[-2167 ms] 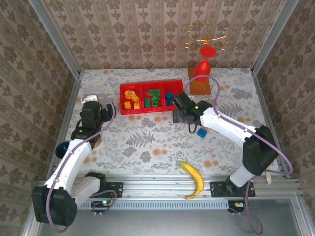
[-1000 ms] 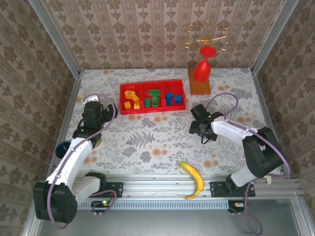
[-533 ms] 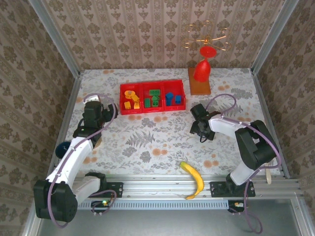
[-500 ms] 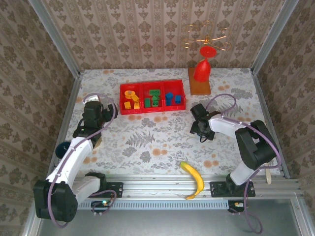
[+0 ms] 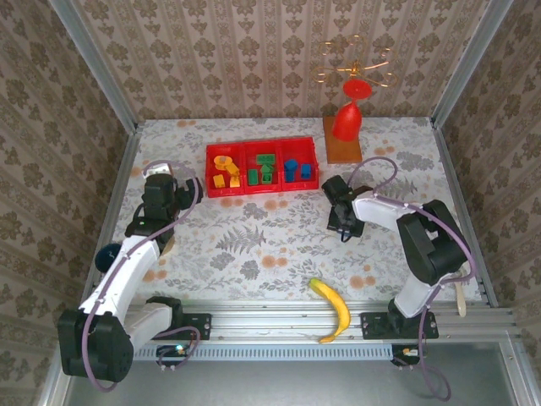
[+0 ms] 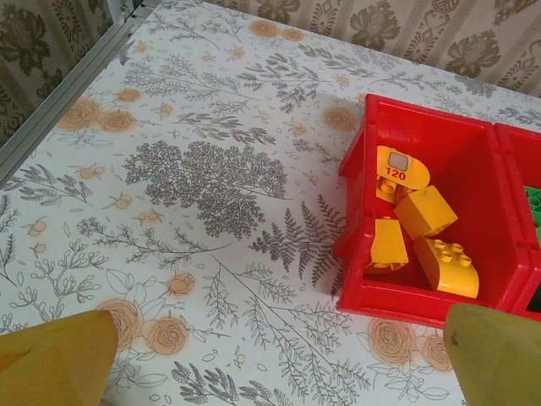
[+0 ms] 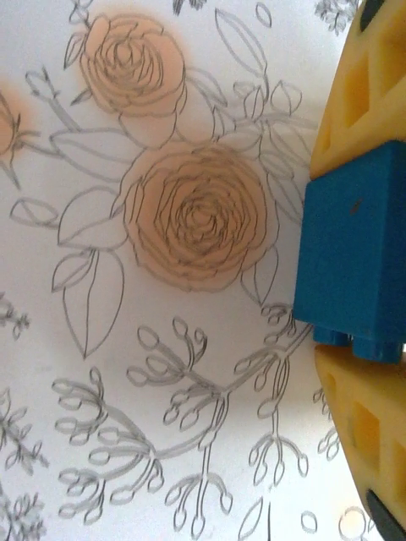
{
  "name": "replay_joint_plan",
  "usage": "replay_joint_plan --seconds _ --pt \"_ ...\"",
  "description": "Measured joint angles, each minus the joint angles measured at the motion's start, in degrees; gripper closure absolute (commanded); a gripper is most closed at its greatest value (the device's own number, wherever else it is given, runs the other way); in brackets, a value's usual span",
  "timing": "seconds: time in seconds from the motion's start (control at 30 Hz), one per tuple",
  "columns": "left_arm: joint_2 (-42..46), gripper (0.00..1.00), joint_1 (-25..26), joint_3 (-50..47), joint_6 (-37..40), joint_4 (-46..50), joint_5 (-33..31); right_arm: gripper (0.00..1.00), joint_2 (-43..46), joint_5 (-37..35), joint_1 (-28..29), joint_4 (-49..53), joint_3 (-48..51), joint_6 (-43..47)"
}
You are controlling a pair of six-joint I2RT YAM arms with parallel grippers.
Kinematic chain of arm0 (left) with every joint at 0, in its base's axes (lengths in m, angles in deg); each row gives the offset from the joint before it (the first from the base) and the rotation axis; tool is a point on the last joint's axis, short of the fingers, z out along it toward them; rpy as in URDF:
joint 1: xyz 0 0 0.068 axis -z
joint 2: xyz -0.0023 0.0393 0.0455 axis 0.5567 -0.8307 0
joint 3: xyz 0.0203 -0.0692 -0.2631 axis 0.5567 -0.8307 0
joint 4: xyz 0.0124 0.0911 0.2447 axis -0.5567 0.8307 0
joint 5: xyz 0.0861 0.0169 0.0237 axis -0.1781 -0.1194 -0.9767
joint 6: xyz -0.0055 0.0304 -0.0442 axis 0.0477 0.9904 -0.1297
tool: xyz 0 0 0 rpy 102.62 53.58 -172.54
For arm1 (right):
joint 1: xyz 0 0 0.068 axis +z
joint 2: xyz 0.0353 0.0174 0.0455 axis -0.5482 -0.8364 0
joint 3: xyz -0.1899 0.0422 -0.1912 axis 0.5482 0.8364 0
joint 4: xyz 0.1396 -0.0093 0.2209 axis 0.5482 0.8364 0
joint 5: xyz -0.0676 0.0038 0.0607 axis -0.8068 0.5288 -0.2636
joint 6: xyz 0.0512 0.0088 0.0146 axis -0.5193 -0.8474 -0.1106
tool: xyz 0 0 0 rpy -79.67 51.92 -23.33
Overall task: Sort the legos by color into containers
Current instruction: Pick up the lego from the middle-right of the table, then place the lego in the container.
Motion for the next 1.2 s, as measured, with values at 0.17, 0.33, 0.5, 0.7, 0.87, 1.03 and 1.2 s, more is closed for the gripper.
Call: replay_joint_plan --seconds 0.17,0.33,0.5,0.7,0.87,1.03,1.2 --pt "0.0 0.0 0.0 0.0 0.0 -0.5 0.1 0.57 -0.6 0.0 1.5 -0.1 -1.6 0.7" --pt "0.0 0.0 0.0 0.0 0.0 -0.7 0.1 0.61 -0.6 -0.1 2.8 0.0 -3.6 2.1" --pt "0.0 0.0 0.0 0.0 0.0 -0.7 0.1 0.62 -0.6 -0.3 3.5 0.0 -7.5 4.5" --pt "0.0 0.0 0.0 0.0 0.0 -0.7 0.1 0.62 -2.3 -1.6 3.5 -0.5 -14.9 8.2" --pt "0.2 0.0 -0.1 0.0 0.0 -0.7 0.1 0.62 -6.6 -3.0 3.5 -1.1 -22.1 11.6" --pt "0.2 0.0 -0.4 0.0 0.0 -0.7 0.1 0.62 -11.1 -3.4 3.5 -1.6 -28.5 14.3" --pt "0.6 0.0 -0.5 0.0 0.0 -0.6 0.1 0.62 -15.3 -4.0 3.5 -2.2 -34.6 17.0"
